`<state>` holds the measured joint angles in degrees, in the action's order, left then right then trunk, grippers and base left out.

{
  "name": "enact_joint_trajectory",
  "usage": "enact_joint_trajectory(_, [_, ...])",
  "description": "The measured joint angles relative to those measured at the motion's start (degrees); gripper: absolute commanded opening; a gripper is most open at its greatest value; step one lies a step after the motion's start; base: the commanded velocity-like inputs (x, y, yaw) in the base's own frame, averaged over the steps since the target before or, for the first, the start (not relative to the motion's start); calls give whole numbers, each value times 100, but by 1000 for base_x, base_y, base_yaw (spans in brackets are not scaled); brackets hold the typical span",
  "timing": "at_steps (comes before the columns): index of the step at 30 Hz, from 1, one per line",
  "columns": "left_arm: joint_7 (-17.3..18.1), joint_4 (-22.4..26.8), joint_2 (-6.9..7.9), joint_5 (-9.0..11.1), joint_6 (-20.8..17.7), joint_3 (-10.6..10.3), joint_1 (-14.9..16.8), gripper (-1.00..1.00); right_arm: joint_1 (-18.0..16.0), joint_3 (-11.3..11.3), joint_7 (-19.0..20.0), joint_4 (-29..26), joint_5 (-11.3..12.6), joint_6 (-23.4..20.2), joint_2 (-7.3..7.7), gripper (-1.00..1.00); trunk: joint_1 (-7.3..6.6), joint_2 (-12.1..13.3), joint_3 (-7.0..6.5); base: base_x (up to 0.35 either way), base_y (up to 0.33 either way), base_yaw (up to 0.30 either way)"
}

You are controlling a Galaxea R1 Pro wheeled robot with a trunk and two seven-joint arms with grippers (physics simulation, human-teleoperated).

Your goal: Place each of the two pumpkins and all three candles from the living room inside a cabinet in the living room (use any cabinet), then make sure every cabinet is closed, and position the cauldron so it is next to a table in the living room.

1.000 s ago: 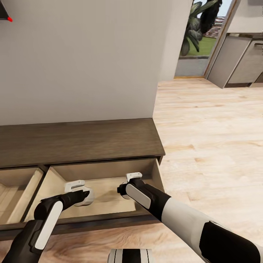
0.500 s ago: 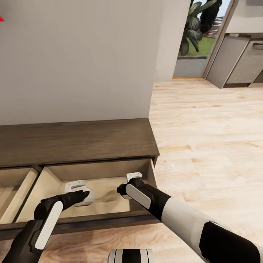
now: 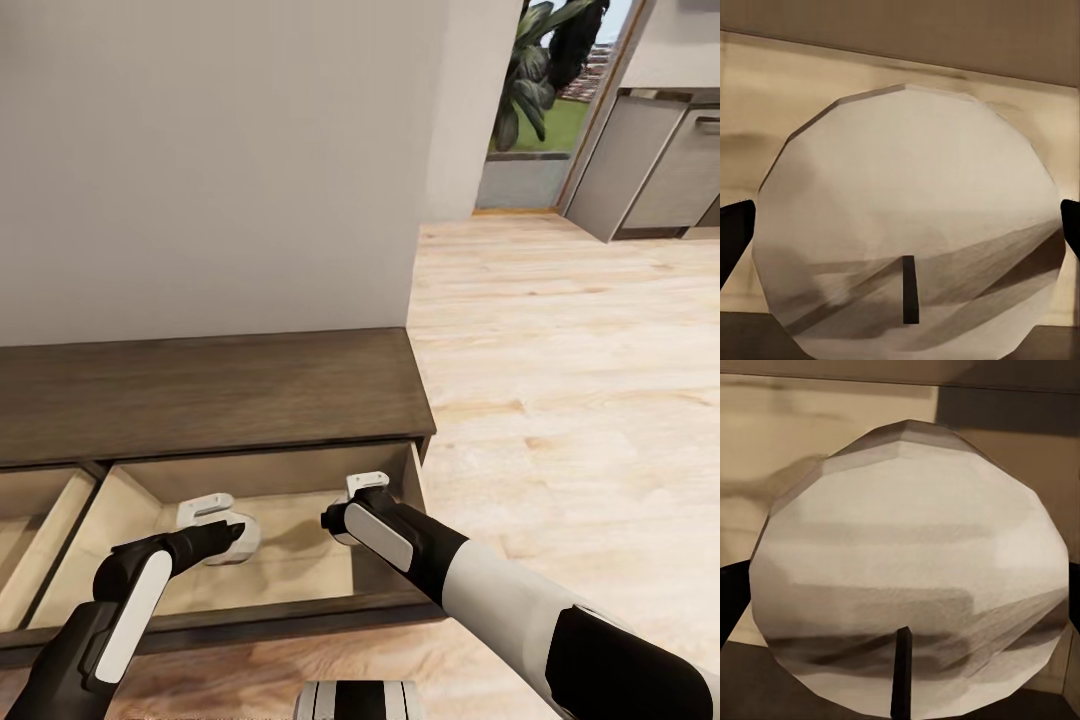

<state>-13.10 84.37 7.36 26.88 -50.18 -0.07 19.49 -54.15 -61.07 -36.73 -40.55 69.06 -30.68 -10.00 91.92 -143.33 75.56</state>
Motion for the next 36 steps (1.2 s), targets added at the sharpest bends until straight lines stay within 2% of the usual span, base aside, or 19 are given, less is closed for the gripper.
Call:
enact_joint_trajectory(7, [0, 2, 0, -1, 0, 0, 1, -100, 0, 0, 0, 0, -3, 1, 0, -100, 18, -9, 155, 0, 0, 0])
enact_joint_trajectory(22, [1, 19, 0, -1, 0, -4, 0, -100, -1, -1, -19, 42, -11, -47, 0, -100, 17, -10, 156, 0, 0, 0])
enact_joint_trajectory(29, [5, 20, 0, -1, 0, -6, 1, -100, -1, 0, -264, 51, 8, -115, 0, -100, 17, -10, 156, 0, 0, 0])
enact_joint_trajectory(34, [2, 20, 0, -1, -1, -7, 0, -100, 0, 1, -290, 52, 14, -120, 0, -100, 31, -16, 266, 0, 0, 0])
enact_joint_trajectory(36, [5, 20, 0, 0, 0, -8, 0, -100, -1, 0, -294, 51, 9, -117, 0, -100, 30, -17, 266, 0, 0, 0])
